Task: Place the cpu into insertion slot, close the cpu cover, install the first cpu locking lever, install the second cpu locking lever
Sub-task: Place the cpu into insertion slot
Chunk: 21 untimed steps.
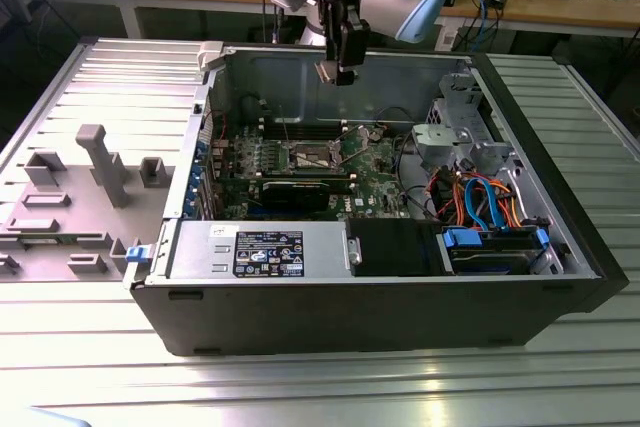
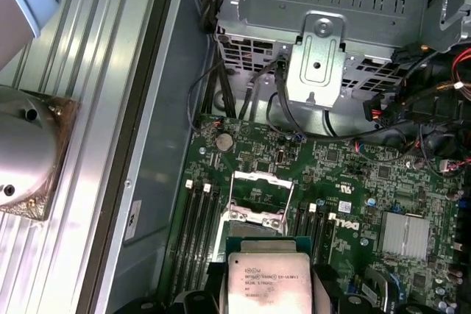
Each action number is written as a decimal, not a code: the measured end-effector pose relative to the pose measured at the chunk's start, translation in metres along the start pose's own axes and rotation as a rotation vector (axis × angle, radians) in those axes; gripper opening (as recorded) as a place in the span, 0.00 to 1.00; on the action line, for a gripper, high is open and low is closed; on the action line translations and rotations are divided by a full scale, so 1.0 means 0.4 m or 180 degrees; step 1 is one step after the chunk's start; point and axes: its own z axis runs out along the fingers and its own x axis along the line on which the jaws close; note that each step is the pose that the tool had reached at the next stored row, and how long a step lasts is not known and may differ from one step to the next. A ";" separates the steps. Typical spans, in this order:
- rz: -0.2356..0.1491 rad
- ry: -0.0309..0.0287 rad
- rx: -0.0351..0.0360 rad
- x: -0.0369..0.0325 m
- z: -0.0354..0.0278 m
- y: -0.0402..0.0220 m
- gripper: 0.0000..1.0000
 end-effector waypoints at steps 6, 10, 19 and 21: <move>0.0024 -0.0002 -0.0001 0.000 0.000 -0.001 0.55; 0.0045 -0.0004 -0.0001 0.000 0.000 -0.001 0.55; 0.0097 -0.0009 -0.0002 0.000 0.000 -0.002 0.55; 0.0115 -0.0010 -0.0002 0.001 0.000 -0.003 0.55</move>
